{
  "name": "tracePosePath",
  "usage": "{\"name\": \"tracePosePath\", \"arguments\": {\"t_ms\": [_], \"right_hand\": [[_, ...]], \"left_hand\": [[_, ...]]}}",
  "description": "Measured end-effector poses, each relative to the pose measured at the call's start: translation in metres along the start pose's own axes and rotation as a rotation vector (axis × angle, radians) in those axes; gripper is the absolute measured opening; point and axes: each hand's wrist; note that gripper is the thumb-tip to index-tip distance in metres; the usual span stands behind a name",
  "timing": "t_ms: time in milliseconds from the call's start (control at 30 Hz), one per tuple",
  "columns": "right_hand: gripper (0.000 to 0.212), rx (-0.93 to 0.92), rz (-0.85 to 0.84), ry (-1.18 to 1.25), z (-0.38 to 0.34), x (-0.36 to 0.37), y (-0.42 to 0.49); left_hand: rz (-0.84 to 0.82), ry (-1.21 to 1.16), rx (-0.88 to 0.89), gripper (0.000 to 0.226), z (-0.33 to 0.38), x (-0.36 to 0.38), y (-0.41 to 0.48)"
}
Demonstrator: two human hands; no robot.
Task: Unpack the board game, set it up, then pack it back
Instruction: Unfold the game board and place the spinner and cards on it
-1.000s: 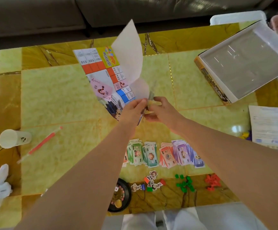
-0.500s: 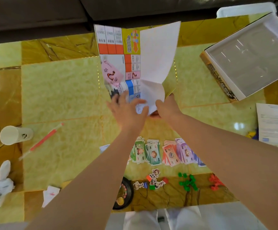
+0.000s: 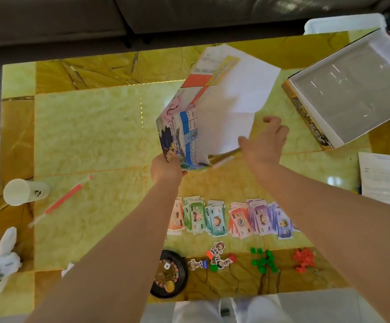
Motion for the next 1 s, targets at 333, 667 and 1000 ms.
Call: {"name": "tracePosePath", "arguments": {"t_ms": [333, 667, 1000], "right_hand": [[0.043, -0.017, 0.058, -0.037, -0.001, -0.029, 0.014], [0.061, -0.185, -0.507, 0.125, -0.016, -0.017, 0.0], [0.053, 0.184, -0.899, 0.081, 0.017, -0.014, -0.002]], "left_hand": [[0.085, 0.106, 0.077, 0.018, 0.005, -0.009, 0.007], [0.043, -0.155, 0.324, 0.018, 0.04, 0.006, -0.007], [0.067, -0.365, 0.146, 0.035, 0.035, 0.008, -0.002]]}}
Point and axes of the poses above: each hand's wrist, its own y-axis towards the middle knuckle, its own x-axis out of the palm, z = x × y, and after that the axes turned 13 degrees about -z, right-handed
